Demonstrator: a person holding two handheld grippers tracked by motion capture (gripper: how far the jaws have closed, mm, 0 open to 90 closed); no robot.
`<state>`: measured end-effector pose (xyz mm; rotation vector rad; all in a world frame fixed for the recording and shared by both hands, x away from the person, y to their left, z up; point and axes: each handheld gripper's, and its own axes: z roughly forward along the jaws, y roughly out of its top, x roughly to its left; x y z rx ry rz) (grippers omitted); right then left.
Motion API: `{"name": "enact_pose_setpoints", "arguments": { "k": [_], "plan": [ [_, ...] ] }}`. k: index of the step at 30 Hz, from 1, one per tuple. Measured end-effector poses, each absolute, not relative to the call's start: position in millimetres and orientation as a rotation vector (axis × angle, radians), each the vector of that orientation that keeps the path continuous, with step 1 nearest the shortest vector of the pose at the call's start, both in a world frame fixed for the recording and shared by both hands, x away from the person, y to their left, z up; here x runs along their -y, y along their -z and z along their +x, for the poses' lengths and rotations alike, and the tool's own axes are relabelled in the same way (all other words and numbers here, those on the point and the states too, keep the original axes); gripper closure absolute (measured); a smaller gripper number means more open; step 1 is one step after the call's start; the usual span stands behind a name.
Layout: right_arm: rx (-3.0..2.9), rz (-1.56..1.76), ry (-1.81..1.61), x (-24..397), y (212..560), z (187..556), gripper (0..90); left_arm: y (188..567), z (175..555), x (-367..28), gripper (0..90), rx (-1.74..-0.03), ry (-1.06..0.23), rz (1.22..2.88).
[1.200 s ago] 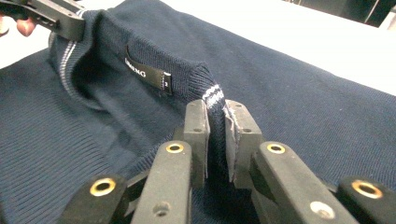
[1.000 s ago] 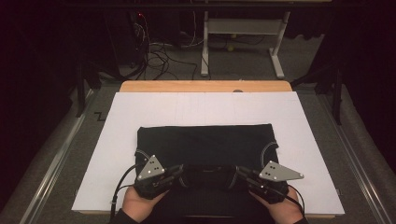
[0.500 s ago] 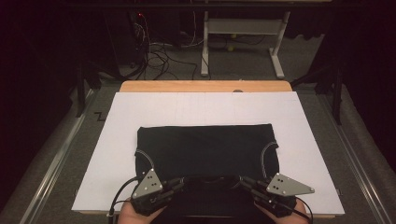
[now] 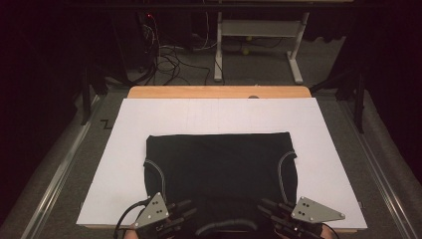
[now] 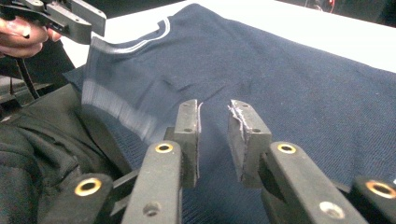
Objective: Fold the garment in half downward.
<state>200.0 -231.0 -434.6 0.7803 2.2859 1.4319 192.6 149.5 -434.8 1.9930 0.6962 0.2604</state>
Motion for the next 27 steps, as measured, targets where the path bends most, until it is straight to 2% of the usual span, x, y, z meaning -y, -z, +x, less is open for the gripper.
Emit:
{"name": "enact_pose_setpoints", "arguments": {
  "k": [4,11,16,22,27],
  "plan": [
    [-2.289,0.83,-1.399,233,442,209,64.9,443,205,-161,57.8,-0.753,-0.273,1.983],
    [-2.263,0.916,-1.351,240,454,223,56.1,457,224,-178,39.5,-0.863,-0.349,1.963],
    [-2.205,1.01,-1.352,248,458,234,46.1,461,233,-190,35.4,-0.88,-0.3,1.911],
    [-2.127,1.066,-1.336,253,459,249,35.9,460,241,-201,30.2,-0.918,-0.33,1.885],
    [-2.106,1.088,-1.314,260,462,254,28.9,466,247,-206,30.1,-0.935,-0.384,1.918]
  ]
}}
